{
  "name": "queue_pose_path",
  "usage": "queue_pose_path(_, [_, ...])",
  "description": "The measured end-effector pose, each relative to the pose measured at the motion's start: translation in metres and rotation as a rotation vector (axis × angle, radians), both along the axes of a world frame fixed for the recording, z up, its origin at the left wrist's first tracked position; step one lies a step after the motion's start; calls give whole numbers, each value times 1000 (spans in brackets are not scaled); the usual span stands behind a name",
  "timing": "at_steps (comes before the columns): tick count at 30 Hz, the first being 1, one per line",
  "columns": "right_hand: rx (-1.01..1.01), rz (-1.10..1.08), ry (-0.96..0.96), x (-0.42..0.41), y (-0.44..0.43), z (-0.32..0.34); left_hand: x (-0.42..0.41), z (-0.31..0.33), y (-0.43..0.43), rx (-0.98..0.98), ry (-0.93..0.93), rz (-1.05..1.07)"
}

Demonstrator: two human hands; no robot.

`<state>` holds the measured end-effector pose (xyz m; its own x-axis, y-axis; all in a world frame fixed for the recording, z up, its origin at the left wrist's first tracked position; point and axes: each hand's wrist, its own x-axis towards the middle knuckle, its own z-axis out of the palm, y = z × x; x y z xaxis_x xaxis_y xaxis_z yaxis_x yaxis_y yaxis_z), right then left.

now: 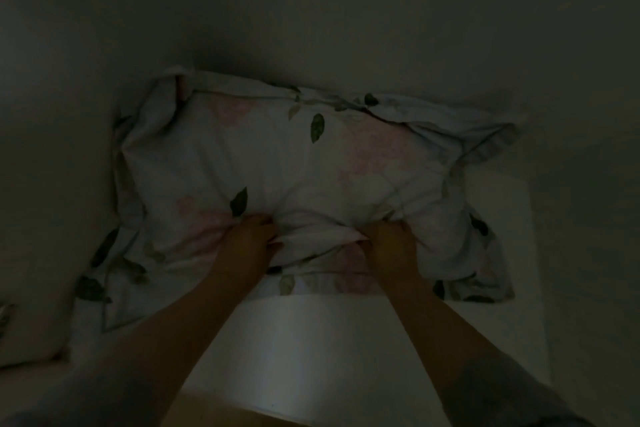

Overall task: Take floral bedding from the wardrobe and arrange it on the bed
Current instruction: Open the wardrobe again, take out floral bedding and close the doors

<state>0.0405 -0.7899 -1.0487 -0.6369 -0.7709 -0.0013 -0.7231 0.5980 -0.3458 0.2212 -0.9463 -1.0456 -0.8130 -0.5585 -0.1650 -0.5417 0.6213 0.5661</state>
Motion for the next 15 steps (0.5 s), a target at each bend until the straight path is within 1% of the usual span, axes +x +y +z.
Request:
queue_pose_path(2, [-77,-2,-108,4,6,22,4,21,7,68,87,104])
queue_pose_path(3, [-119,-21,-132,7,10,32,8,32,10,102,97,149])
queue_pose_path(5, [-155,-69,-113,15,17,65,13,63,16,143,106,205])
queue_pose_path(7, [-156,-101,-40,23,24,100,16,100,21,132,147,220])
queue_pose_path(10, [-119,-158,-100,32,31,162,19,164,28,86,214,257])
queue_pose_path(13, [-112,-172,-93,42,45,217,21,219,36,80,258,305])
queue_pose_path(15, [-97,-171,-94,53,59,260,28,258,45,85,289,292])
